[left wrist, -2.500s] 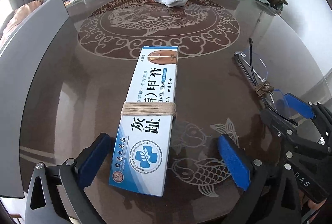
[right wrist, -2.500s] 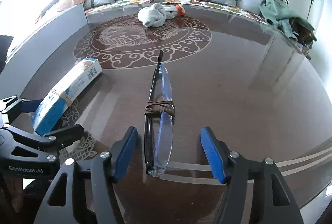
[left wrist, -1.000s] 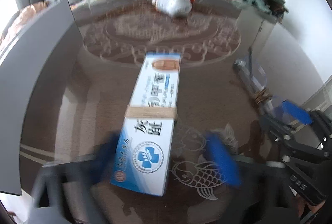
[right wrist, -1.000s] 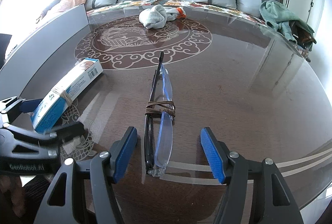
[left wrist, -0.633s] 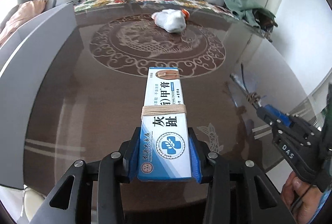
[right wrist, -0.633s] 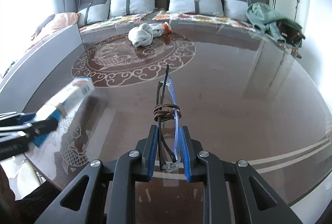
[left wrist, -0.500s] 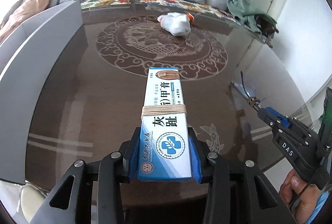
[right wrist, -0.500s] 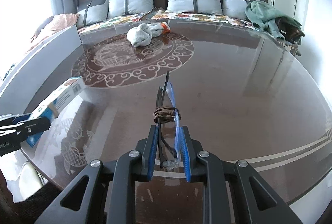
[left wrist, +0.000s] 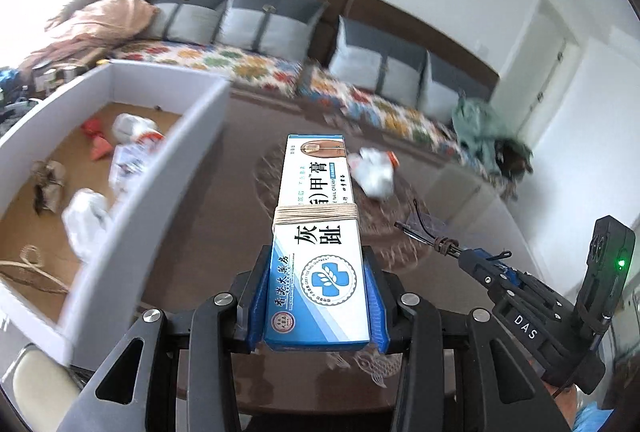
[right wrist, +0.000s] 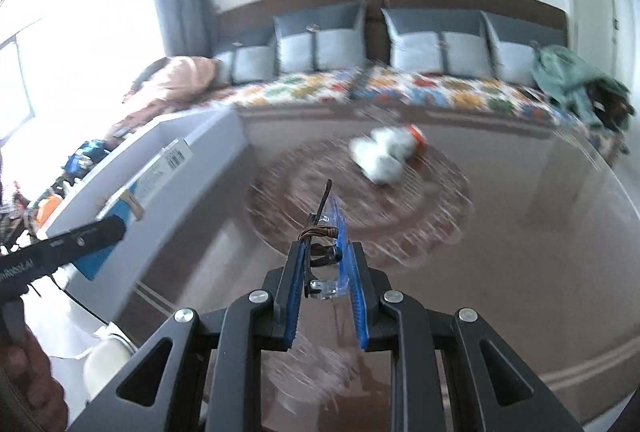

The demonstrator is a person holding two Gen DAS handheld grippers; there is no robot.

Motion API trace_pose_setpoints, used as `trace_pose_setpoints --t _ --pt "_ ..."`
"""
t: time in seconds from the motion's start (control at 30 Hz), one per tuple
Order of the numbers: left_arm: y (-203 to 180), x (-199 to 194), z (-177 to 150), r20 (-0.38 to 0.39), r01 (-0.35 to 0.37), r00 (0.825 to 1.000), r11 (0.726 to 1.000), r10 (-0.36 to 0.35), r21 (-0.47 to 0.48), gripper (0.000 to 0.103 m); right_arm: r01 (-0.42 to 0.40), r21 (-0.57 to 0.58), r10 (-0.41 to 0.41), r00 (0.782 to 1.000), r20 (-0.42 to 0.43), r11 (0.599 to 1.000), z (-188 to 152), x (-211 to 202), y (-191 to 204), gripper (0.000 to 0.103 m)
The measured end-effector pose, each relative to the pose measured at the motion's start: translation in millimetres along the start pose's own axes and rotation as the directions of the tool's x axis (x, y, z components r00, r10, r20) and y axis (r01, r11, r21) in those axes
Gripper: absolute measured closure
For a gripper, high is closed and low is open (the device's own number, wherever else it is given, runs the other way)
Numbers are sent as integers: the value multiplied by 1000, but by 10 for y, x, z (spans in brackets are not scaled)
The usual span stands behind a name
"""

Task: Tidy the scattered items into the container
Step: 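Carry the ointment box and eyeglasses over the cardboard box with both tools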

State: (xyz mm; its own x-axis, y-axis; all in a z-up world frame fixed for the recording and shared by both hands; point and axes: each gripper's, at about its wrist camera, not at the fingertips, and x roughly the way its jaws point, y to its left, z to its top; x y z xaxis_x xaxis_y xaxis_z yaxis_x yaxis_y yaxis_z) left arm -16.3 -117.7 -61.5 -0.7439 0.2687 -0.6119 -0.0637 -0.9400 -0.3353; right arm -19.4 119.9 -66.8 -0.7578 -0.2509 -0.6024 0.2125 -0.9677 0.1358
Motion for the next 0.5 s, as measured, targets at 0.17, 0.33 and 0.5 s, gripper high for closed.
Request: trace_pose_setpoints --t 0.17,0.33,0.5 --pt "541 -396 340 95 -91 991 993 98 -74 62 -117 -85 119 993 21 990 401 249 751 81" --pt "1433 -543 598 95 -217 967 958 238 -186 62 -229 -171 238 971 31 958 801 498 1502 81" --pt "2153 -455 859 33 -294 951 930 308 -221 62 -330 -248 341 940 5 911 1143 872 2265 81"
